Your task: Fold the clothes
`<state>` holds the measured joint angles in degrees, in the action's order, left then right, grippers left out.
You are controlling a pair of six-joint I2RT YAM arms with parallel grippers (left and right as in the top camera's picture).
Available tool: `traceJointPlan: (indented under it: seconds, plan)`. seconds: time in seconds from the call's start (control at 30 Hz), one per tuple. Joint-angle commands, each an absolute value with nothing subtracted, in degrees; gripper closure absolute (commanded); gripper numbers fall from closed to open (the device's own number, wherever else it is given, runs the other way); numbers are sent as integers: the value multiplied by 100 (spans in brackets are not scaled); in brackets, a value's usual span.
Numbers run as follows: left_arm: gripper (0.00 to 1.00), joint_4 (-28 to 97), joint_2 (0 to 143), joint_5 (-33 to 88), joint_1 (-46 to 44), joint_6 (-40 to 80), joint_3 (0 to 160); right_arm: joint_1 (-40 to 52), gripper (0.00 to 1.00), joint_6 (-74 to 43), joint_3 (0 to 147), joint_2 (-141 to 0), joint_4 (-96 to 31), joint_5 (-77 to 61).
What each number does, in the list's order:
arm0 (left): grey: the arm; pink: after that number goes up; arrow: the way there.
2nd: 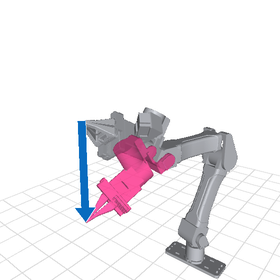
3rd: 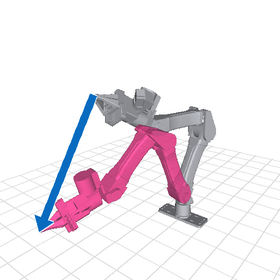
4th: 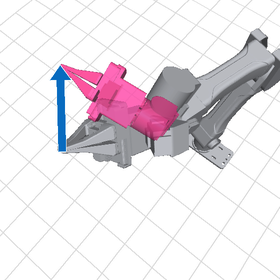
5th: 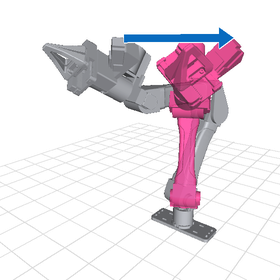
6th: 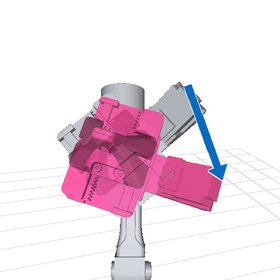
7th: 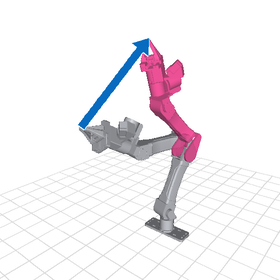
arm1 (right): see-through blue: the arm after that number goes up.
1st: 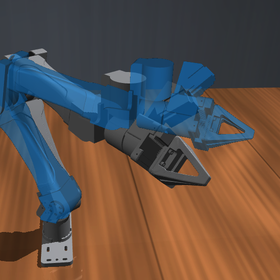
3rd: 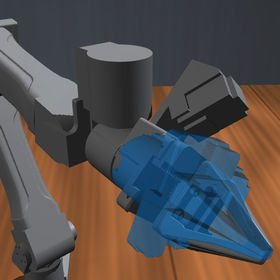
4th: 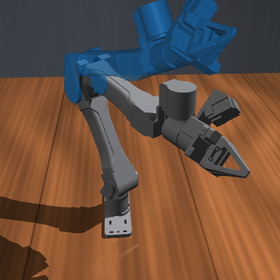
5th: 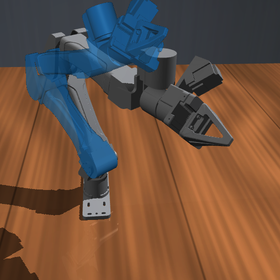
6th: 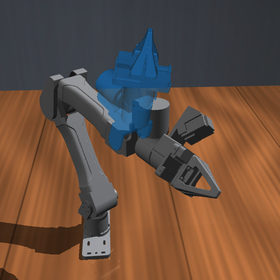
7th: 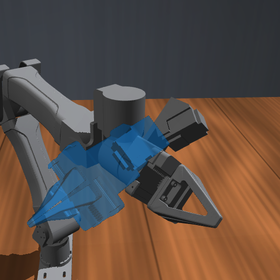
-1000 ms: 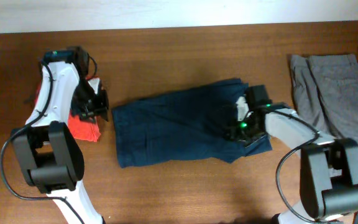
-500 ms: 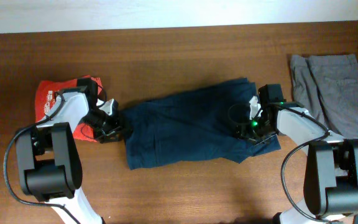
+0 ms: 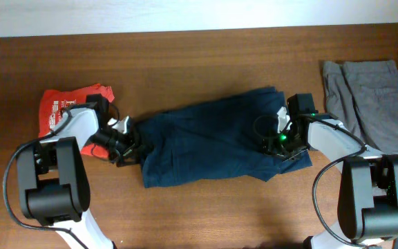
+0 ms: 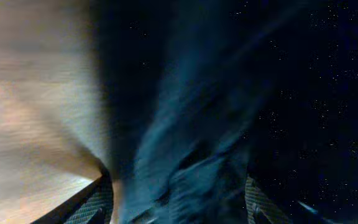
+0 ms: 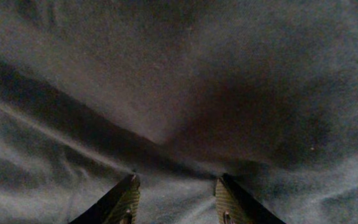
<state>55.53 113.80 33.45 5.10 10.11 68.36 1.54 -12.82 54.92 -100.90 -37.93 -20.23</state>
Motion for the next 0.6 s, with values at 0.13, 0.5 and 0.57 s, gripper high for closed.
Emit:
traceJointPlan:
  seconds: [0.13,0.5,0.57]
  plan:
    - [30,5422,11664,2805,1518,574,6613,191,55,-1223,5433,-10265,-3876,-1822]
    - [21,4814,11666,3411,1146,19,6370,189,55,-1223,5433,-10265,-3859,-1822]
    - [21,4648,11666,3409,980,23,6307,189,55,-1223,5433,-10265,-3859,-1822]
